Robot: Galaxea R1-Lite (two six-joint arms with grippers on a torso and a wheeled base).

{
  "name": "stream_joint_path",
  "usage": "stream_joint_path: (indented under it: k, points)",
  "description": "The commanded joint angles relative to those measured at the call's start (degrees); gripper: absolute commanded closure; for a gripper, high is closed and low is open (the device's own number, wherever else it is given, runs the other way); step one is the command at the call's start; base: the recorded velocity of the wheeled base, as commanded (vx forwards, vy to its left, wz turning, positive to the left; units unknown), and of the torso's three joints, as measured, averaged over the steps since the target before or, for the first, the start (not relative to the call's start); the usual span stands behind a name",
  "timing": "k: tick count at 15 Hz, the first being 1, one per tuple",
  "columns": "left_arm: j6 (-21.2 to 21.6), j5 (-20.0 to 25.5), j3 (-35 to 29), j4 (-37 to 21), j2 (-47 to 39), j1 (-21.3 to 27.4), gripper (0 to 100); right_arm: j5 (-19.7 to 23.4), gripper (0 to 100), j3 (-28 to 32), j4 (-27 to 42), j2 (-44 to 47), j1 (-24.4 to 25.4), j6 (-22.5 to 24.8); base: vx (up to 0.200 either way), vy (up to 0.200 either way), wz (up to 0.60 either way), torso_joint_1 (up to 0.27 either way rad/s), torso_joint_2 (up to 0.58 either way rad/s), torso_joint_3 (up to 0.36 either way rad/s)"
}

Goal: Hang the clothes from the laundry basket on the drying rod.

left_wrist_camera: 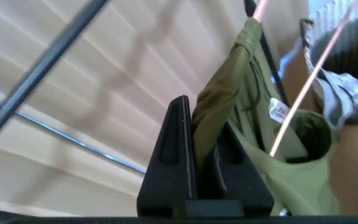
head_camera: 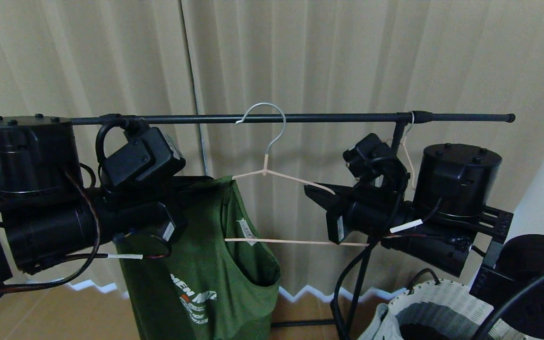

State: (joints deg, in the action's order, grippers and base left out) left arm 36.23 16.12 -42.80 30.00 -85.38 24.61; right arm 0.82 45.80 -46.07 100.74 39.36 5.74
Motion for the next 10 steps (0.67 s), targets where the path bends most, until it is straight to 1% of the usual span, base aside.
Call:
stream_joint_path:
  k: [1,2,4,7,8,9,10]
  points:
    - [-0.11,-0.12,1.76,2.61,-0.05,-0.18,100,-0.03,100,-0.1,0.01,0.16,0.01,0.06,0.0,0.0,0.0,0.0,0.0,0.0]
    - [-0.11,-0.65,2.9,4.8,-0.22,-0.27,100,-0.11,0,-0.18,0.01,0.16,0.01,0.06,0.0,0.0,0.0,0.0,0.0,0.0]
    - [-0.2,-4.25,4.13,5.86,-0.05,-1.15,100,-0.47,0,-0.36,-0.07,-0.55,-0.25,0.06,0.0,0.0,0.0,0.0,0.0,0.0]
    - [-0.81,-16.73,5.89,5.86,0.13,-2.82,100,-0.55,0,-4.14,-0.07,-3.45,-1.22,0.06,0.0,0.0,0.0,0.0,0.0,0.0]
    - [-1.95,-19.46,5.97,5.95,0.13,-2.73,100,-0.64,0,-5.81,-0.16,-4.15,-1.22,0.06,0.0,0.0,0.0,0.0,0.0,0.0]
    - [-5.64,-21.13,5.62,6.21,-0.05,-2.38,100,-0.38,0,-8.8,-0.6,-4.41,-1.13,-0.03,0.0,0.0,0.0,0.0,0.0,0.0]
    - [-6.61,-21.13,5.54,6.3,-0.05,-2.2,100,-0.29,0,-9.5,-1.22,-4.33,-1.13,-0.03,0.0,0.0,0.0,0.0,0.0,0.0]
